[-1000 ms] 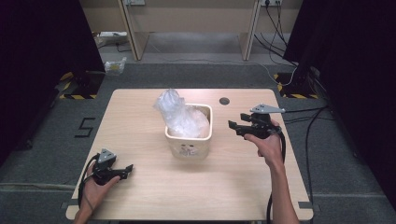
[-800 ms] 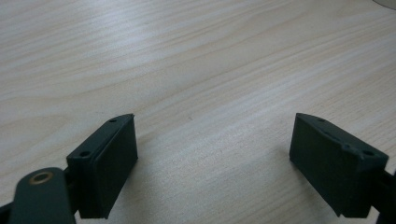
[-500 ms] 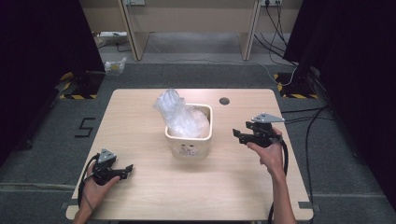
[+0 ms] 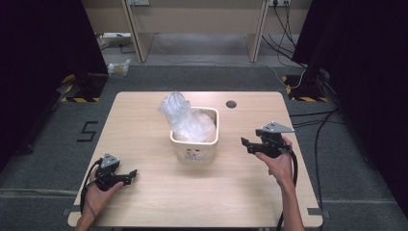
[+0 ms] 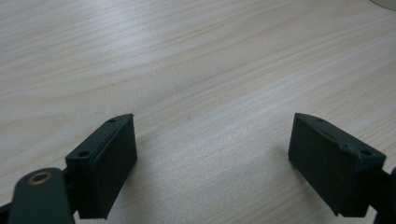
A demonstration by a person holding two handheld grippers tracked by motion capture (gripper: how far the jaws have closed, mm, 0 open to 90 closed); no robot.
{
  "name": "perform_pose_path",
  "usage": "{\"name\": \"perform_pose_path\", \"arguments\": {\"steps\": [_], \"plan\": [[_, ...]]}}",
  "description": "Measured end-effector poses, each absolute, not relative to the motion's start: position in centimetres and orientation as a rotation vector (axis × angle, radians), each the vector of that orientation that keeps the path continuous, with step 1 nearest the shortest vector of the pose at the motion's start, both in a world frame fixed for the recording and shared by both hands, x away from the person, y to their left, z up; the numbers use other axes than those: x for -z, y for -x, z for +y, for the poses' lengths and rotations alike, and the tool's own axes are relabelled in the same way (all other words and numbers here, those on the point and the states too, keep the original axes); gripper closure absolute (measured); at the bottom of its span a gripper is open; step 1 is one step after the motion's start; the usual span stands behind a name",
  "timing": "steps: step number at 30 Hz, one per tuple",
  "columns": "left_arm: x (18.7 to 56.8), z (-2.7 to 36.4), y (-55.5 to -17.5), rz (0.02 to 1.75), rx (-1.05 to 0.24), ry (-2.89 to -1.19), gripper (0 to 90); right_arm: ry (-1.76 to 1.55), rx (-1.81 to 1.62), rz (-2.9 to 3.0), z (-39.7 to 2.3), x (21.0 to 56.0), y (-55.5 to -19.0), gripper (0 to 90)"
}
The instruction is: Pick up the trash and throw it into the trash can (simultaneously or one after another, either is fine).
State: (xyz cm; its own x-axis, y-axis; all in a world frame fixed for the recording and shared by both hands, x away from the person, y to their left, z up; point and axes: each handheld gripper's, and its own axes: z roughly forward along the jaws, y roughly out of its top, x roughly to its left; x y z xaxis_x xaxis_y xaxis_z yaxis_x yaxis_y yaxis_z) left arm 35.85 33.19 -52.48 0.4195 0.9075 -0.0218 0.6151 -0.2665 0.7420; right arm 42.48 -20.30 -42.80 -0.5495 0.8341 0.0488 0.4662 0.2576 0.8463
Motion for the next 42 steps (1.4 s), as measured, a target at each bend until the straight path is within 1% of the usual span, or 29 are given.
{"name": "perform_pose_path", "arguments": {"steps": [21, 27, 42], "plan": [[52.5, 33.2, -35.9, 1.286, -0.545, -1.990, 14.4, -1.178, -1.128, 2.181, -19.8, 45.5, -41.0, 26.0], [52.5, 33.2, -35.9, 1.286, -0.545, -1.990, 14.4, -1.198, -1.118, 2.193, -19.9, 46.5, -40.0, 25.3], [52.5, 33.2, -35.9, 1.286, -0.546, -1.991, 14.4, -1.231, -1.073, 2.241, -20.1, 48.8, -38.9, 25.1]]}}
